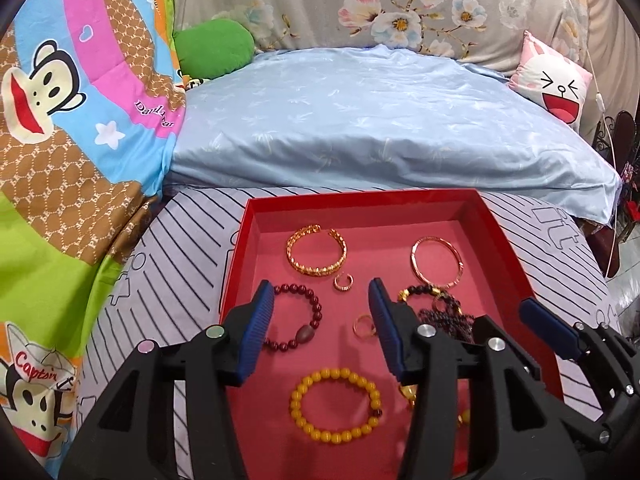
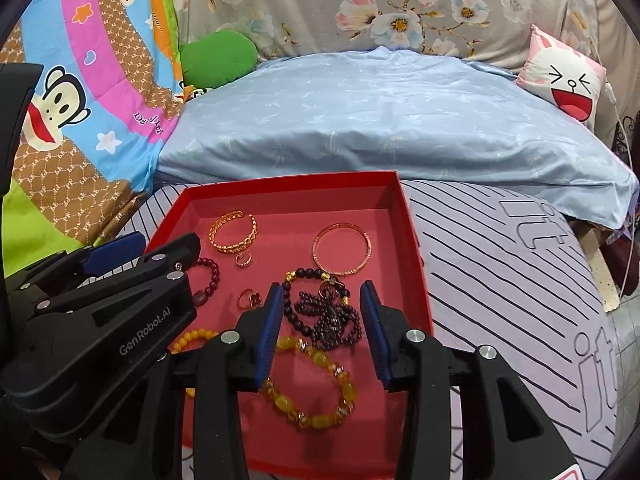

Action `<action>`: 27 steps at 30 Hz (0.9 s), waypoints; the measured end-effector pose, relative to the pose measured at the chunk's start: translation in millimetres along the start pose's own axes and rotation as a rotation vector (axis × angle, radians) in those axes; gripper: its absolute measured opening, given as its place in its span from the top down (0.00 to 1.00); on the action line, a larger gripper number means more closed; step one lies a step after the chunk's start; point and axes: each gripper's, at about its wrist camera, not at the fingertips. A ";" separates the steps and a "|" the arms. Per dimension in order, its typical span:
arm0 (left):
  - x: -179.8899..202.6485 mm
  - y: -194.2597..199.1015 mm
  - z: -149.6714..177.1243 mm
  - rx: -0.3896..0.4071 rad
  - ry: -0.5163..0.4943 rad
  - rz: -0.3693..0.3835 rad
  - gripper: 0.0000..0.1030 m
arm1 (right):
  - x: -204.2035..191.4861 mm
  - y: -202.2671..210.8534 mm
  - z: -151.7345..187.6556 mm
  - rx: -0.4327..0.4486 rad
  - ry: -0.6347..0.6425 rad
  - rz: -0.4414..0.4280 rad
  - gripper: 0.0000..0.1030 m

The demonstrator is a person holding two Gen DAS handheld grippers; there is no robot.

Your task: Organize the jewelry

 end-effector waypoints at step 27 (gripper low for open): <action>-17.4 90.9 66.7 -0.029 0.025 -0.020 0.40 | -2.2 95.6 47.1 -0.013 0.005 0.020 0.58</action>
Point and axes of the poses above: each gripper's, at about its wrist camera, not at the fingertips, and y roughly against the way its jaws point, x to its right, z to its underside, and after that the axes turned 13 degrees about x, right-handed
